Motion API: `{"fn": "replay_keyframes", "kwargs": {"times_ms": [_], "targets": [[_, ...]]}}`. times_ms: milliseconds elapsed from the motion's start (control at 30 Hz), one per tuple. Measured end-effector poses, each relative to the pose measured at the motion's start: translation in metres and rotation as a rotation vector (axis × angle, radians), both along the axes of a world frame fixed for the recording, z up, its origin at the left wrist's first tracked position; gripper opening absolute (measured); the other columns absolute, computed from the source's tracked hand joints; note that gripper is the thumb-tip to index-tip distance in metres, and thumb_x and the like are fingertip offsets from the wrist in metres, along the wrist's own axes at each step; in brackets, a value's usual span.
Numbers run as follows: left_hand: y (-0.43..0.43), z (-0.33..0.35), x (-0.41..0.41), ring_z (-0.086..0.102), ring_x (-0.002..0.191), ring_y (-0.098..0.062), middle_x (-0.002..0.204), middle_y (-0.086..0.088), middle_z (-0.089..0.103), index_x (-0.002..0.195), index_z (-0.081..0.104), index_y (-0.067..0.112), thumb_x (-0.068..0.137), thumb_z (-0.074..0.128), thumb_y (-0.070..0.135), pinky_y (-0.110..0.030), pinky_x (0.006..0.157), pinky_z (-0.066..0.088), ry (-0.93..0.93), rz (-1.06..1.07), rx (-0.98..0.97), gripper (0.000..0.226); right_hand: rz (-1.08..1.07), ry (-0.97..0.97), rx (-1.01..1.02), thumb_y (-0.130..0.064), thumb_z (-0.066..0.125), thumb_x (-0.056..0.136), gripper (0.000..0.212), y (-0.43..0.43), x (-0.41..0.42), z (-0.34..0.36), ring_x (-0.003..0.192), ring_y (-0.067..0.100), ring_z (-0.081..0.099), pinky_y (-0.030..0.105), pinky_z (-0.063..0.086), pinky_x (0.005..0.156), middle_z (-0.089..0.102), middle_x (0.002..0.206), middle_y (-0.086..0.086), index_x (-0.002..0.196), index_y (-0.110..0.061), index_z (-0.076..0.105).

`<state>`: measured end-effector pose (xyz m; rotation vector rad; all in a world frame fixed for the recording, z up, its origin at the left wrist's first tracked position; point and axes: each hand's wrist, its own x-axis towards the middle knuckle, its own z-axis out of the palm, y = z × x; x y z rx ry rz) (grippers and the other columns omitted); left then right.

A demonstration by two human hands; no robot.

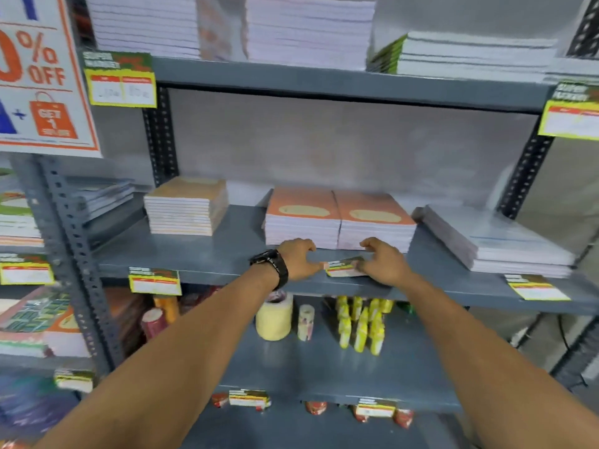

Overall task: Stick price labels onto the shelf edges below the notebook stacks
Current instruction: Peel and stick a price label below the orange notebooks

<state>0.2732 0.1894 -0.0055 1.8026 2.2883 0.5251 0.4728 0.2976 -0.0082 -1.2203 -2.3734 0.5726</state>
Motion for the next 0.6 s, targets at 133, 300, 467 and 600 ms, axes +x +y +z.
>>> {"fn": "replay_keyframes", "kwargs": {"times_ms": [133,300,467,600], "targets": [[0.027,-0.004,0.02,0.045,0.132,-0.028,0.151,-0.007,0.041,0.145,0.033,0.018,0.072,0.061,0.071,-0.04,0.109,0.039,-0.034,-0.012,-0.197,0.094,0.079,-0.068,-0.074,-0.03,0.076,0.076,0.067,0.009,0.001,0.0,0.117,0.029,0.056,0.03,0.042,0.089,0.057,0.134,0.011,0.136,-0.019,0.047],[0.038,-0.006,0.033,0.051,0.124,-0.025,0.141,-0.004,0.051,0.139,0.041,0.019,0.068,0.082,0.045,-0.039,0.107,0.042,-0.183,0.012,-0.112,0.086,0.145,-0.028,-0.093,-0.023,0.08,0.069,0.071,0.018,-0.006,-0.001,0.111,0.027,0.059,0.031,0.046,0.089,0.061,0.126,0.009,0.133,-0.016,0.051],[0.04,-0.006,0.034,0.061,0.099,-0.021,0.107,-0.003,0.064,0.112,0.063,0.022,0.07,0.082,0.014,-0.034,0.088,0.052,-0.357,0.058,0.123,0.047,0.163,0.178,-0.159,-0.011,0.08,0.066,0.025,0.022,-0.005,0.0,0.076,0.016,0.06,0.025,0.044,0.067,0.07,0.084,0.001,0.089,-0.021,0.074],[0.032,-0.01,0.034,0.065,0.088,-0.019,0.095,-0.003,0.071,0.082,0.068,0.03,0.073,0.081,0.014,-0.039,0.085,0.056,-0.482,0.022,0.28,0.022,0.204,0.278,-0.241,-0.016,0.081,0.071,0.005,0.015,0.003,0.002,0.059,0.01,0.054,0.027,0.044,0.06,0.064,0.066,-0.002,0.073,-0.015,0.077]]}}
